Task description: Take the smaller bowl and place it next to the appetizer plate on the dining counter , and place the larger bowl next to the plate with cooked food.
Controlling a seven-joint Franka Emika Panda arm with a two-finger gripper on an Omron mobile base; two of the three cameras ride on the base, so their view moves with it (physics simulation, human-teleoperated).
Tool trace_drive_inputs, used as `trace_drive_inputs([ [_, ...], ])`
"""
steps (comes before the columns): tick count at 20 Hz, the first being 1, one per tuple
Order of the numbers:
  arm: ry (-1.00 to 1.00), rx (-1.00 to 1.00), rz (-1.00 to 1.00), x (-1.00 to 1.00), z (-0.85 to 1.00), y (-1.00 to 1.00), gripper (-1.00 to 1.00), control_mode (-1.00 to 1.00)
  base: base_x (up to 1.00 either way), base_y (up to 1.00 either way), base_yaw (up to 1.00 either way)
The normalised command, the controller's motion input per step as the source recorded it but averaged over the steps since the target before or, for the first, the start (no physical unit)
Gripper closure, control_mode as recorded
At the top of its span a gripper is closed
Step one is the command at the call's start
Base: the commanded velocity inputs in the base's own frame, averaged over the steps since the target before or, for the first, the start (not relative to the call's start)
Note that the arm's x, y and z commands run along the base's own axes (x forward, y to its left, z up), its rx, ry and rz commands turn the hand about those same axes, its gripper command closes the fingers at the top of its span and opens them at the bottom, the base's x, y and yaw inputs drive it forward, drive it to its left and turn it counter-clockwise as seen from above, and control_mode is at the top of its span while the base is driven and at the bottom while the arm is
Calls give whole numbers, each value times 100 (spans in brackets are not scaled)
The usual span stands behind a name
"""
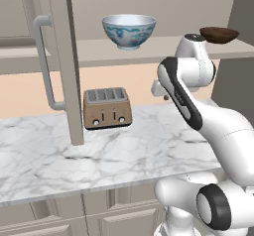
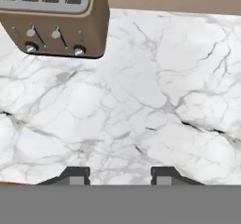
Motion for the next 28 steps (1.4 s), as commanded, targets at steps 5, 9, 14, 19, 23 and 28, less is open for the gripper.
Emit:
trace_drive_inputs([
  [5, -27, 0, -2, 0, 40, 2, -100, -100, 0, 0, 0],
  [9, -36, 0, -17, 4, 71, 0, -100, -100, 0, 0, 0],
  [14, -27, 1, -15, 34, 78, -1, -100, -100, 0, 0, 0],
  [19, -23, 10, -2, 48, 91, -19, -100, -100, 0, 0, 0],
  [23, -27, 14, 0, 29, 96, -25, -100, -100, 0, 0, 0],
  [28, -15, 9, 0, 65, 52, -2, -100, -100, 0, 0, 0],
])
